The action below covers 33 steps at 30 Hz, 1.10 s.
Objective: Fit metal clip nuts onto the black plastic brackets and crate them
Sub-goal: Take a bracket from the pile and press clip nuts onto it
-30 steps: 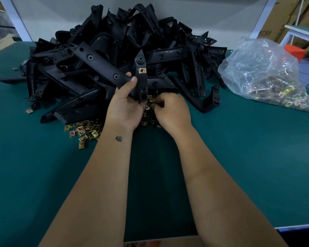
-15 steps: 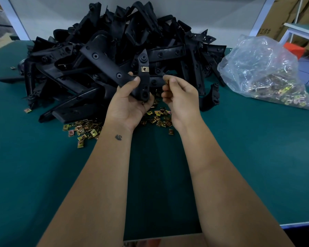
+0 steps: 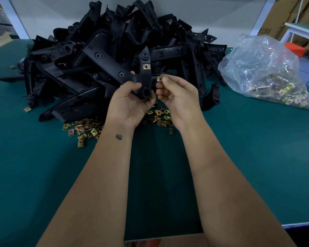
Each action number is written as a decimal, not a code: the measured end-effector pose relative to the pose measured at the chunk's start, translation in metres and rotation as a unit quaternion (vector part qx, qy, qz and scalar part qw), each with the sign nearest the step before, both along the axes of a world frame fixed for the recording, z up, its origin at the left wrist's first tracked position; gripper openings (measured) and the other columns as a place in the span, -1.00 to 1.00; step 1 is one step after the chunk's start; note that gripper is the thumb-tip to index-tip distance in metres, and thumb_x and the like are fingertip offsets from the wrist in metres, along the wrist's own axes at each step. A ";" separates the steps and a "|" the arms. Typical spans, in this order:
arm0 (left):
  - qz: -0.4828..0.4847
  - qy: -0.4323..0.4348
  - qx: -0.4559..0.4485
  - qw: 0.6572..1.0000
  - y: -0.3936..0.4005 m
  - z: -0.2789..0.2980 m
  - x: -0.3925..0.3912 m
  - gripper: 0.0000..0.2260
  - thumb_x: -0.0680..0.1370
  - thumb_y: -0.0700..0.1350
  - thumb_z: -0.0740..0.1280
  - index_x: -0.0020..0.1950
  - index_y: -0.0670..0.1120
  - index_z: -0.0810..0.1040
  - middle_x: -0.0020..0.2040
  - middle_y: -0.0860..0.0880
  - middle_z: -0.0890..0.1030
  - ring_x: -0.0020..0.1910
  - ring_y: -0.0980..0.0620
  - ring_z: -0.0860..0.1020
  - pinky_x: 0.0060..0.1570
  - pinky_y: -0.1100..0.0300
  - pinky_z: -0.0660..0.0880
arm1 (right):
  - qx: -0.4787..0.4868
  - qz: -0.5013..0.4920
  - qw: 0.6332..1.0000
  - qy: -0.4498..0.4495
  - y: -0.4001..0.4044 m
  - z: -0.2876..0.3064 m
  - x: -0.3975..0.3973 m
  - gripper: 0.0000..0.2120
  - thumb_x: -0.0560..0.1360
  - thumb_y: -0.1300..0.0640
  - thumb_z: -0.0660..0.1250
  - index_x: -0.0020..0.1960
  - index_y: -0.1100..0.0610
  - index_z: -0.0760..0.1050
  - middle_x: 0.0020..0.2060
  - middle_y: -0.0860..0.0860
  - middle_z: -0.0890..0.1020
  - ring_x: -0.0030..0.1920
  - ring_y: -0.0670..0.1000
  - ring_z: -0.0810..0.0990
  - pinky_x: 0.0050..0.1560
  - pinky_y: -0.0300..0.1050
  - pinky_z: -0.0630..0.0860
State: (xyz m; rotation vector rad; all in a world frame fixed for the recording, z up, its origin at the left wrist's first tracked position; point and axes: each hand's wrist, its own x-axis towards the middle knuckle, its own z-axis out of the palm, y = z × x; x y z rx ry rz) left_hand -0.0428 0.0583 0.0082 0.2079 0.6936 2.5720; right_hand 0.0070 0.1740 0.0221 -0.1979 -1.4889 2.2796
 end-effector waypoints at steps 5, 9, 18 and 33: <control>-0.004 0.023 -0.015 1.000 0.001 -0.002 -0.001 -0.74 0.54 -0.32 0.14 0.19 -0.15 0.44 0.09 -0.19 0.57 0.02 -0.11 0.54 0.11 0.01 0.46 | 0.069 0.006 0.997 -0.040 -0.004 0.002 0.001 -0.87 0.52 0.30 0.36 -0.14 0.13 0.62 -0.32 -0.01 0.65 -0.34 -0.08 0.55 -0.28 -0.24 0.46; -0.002 0.033 -0.020 0.999 0.001 -0.001 0.000 -0.71 0.52 -0.32 0.15 0.23 -0.20 0.43 0.06 -0.20 0.57 -0.05 -0.11 0.57 0.04 0.02 0.53 | 0.096 0.015 0.994 -0.055 -0.007 0.002 0.001 -0.90 0.51 0.28 0.37 -0.13 0.13 0.60 -0.27 0.00 0.63 -0.29 -0.08 0.55 -0.24 -0.21 0.42; 0.003 0.022 -0.020 1.000 0.002 0.000 0.000 -0.74 0.54 -0.31 0.11 0.22 -0.21 0.40 0.02 -0.20 0.53 -0.12 -0.07 0.53 -0.04 0.08 0.46 | 0.068 0.026 0.996 -0.050 -0.007 0.002 0.001 -0.88 0.53 0.29 0.34 -0.15 0.16 0.59 -0.38 -0.04 0.61 -0.39 -0.11 0.49 -0.33 -0.27 0.41; 0.010 0.027 -0.041 0.999 0.002 0.001 0.001 -0.53 0.42 -0.29 0.22 0.32 -0.12 0.31 0.19 -0.21 0.42 -0.07 -0.08 0.51 -0.09 0.10 0.46 | 0.020 0.041 0.998 -0.036 -0.010 0.003 0.002 -0.88 0.55 0.31 0.32 -0.14 0.17 0.57 -0.26 0.05 0.63 -0.32 -0.06 0.56 -0.28 -0.25 0.49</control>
